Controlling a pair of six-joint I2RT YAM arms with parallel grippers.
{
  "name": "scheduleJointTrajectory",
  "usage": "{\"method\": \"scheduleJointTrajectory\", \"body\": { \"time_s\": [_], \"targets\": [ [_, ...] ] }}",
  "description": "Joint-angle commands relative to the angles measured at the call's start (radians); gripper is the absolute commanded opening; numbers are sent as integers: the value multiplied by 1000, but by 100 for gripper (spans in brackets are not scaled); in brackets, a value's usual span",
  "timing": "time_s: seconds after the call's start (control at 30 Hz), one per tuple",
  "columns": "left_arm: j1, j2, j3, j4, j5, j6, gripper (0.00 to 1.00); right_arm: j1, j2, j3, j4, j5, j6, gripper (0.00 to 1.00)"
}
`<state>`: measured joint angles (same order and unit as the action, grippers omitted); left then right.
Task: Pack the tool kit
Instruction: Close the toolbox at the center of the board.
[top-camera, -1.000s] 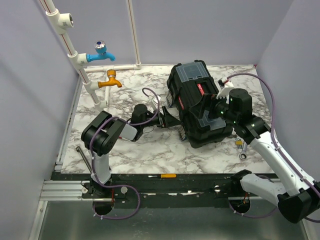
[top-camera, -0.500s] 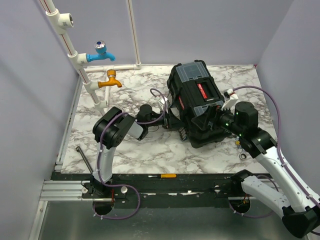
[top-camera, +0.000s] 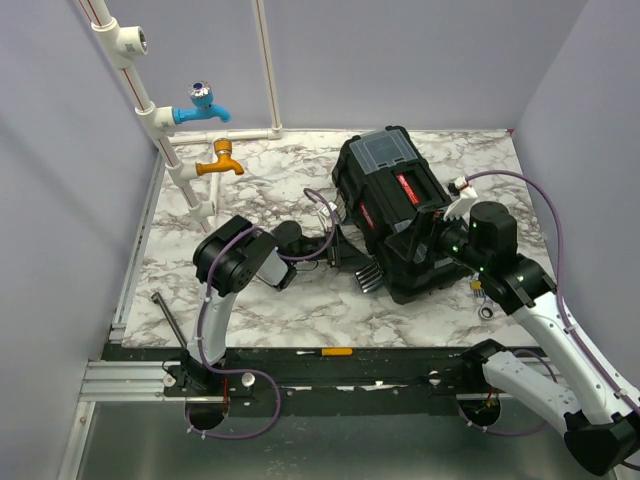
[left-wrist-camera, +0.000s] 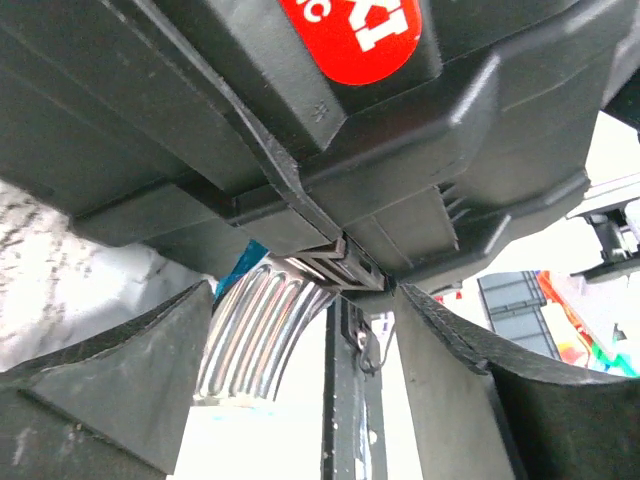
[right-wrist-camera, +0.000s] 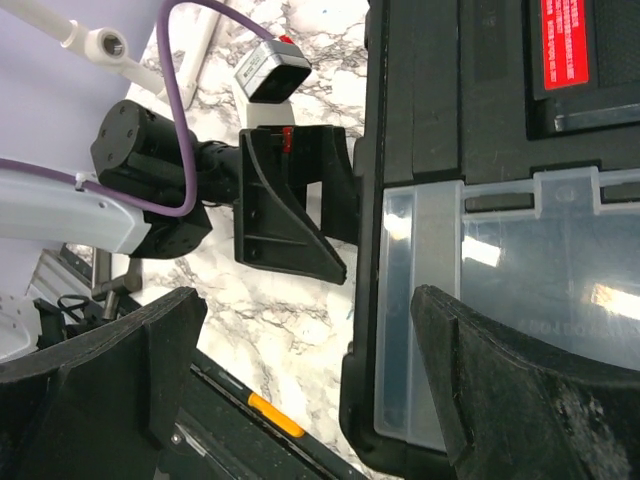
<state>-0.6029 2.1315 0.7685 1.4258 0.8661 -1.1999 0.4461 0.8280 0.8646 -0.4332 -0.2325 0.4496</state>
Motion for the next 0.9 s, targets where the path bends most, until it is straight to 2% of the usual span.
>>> {"method": "scheduleJointTrajectory", "body": {
  "time_s": [0.0, 0.13, 0.43, 0.53, 0.7, 0.87],
  "targets": [
    [-51, -79, -17, 161, 173, -95, 68, 8, 21, 19, -120, 7, -29, 95],
    [-49, -100, -4, 161, 180, -120, 61, 8, 42, 24, -144, -4, -37, 94],
    [-49, -116, 18, 162, 179, -153, 60, 7, 56, 72, -207, 17, -90, 93],
    [-50, -106, 23, 161, 179, -159, 60, 8, 98, 122, -276, 1, -144, 85],
    [-50, -98, 22, 161, 180, -155, 59, 8, 132, 208, -313, -32, -167, 79],
    [-50, -91, 17, 161, 175, -148, 52, 41, 216, 328, -368, -77, -200, 65]
  ]
}}
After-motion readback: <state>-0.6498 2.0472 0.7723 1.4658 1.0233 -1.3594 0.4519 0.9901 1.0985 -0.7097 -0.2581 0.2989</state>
